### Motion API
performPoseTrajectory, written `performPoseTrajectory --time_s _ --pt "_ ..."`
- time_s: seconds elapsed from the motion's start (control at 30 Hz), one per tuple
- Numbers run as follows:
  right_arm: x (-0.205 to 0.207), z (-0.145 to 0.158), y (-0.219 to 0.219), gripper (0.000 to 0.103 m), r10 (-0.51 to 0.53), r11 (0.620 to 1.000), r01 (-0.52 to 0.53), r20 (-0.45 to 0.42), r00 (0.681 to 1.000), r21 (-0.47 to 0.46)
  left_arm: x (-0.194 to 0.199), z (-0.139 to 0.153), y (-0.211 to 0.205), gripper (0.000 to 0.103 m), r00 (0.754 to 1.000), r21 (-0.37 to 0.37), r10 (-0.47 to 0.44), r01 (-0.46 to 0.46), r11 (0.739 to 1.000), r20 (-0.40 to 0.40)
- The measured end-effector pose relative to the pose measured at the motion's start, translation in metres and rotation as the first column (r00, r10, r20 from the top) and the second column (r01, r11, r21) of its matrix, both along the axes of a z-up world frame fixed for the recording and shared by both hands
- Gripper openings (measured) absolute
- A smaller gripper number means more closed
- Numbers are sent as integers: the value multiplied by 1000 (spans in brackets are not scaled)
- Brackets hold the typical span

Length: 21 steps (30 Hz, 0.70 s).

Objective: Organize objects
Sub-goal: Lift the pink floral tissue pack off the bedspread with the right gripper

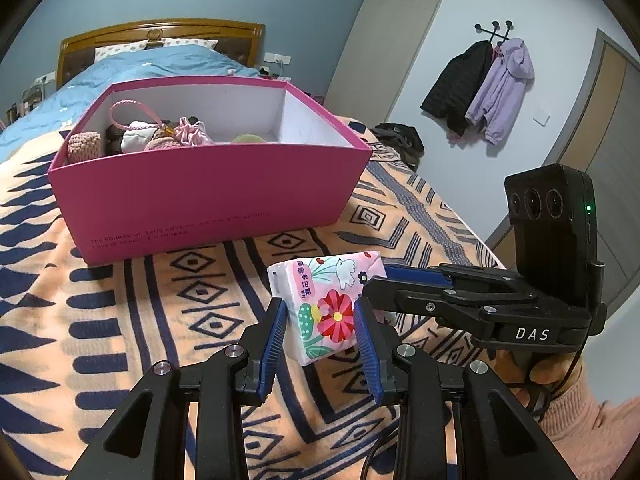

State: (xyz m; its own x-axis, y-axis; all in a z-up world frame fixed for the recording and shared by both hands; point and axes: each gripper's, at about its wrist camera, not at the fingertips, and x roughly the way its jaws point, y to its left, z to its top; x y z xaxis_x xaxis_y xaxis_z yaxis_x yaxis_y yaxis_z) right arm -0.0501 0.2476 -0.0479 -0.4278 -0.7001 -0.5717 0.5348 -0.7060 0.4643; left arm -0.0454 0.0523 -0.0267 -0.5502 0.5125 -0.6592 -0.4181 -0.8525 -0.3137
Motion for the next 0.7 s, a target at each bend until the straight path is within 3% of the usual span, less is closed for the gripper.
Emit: performPoseTrajectory --time_s 0.7 --pt "-4 13 -1 34 1 1000 -1 -40 999 -6 -2 12 1 34 999 4 9 -9 1000 -35"
